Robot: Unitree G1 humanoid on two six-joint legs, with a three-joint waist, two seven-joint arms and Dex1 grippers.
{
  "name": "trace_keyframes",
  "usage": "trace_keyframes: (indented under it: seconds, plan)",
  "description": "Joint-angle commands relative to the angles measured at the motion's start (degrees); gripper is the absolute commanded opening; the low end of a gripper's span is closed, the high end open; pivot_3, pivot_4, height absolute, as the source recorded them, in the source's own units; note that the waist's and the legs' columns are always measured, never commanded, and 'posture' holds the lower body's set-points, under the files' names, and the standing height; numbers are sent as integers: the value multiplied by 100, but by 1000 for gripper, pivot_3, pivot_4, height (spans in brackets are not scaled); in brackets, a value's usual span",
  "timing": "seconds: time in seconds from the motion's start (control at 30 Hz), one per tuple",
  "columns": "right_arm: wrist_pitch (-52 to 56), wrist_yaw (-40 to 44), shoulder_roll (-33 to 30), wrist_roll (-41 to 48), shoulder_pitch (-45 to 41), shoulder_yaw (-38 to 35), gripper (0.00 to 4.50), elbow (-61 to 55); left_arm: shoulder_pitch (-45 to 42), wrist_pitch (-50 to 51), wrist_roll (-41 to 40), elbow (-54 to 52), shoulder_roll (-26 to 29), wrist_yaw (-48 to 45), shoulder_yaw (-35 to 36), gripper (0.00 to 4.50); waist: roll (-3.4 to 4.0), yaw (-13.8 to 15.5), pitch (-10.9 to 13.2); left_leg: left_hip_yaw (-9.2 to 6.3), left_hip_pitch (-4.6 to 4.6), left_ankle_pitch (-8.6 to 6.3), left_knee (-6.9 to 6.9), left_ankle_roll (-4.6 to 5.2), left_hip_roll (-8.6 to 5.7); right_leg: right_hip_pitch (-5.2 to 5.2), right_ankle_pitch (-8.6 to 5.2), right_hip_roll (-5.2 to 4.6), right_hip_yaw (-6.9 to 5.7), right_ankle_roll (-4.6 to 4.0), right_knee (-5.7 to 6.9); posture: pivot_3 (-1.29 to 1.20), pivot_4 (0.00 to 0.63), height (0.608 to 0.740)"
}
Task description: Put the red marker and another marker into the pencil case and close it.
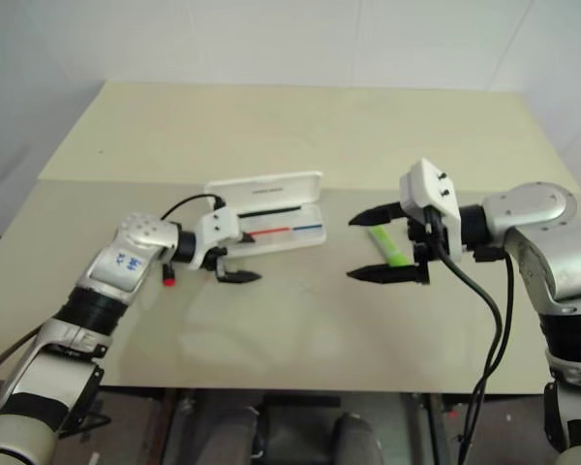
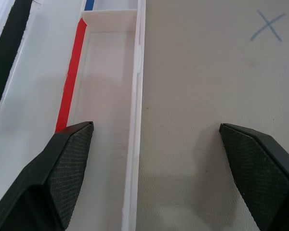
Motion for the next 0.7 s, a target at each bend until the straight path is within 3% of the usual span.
trace_keyframes:
  seconds: [0.03, 0.17, 0.5, 0.7]
  plan:
    - [35, -77, -157, 118, 32, -301, 4500, -214, -53, 77, 227, 155, -26, 97, -73, 4286, 0, 20, 0, -1, 0, 0, 0, 0, 0, 0, 0, 0, 0, 0, 0, 0, 150, 740]
    - [45, -128, -180, 151, 44, -307, 4500, -236, -71, 36, 249, 202, -55, 149, -70, 3250, 0, 17, 0, 0, 0, -1, 0, 1, 0, 0, 0, 0, 0, 0, 0, 0, 150, 740]
    - [289, -247, -108, 382, -76, -276, 4500, -301, -55, 137, 179, 178, -110, 189, 118, 46, 0, 18, 0, 0, 0, -2, 2, 2, 0, 0, 0, 0, 0, 0, 1, 0, 150, 740]
    - [273, -228, -136, 383, -102, -272, 4500, -275, 132, 42, 11, -303, -15, 45, 256, 17, -1, 15, -1, 1, 0, -4, 3, 5, 0, 0, 1, 0, 1, 1, 0, 0, 150, 740]
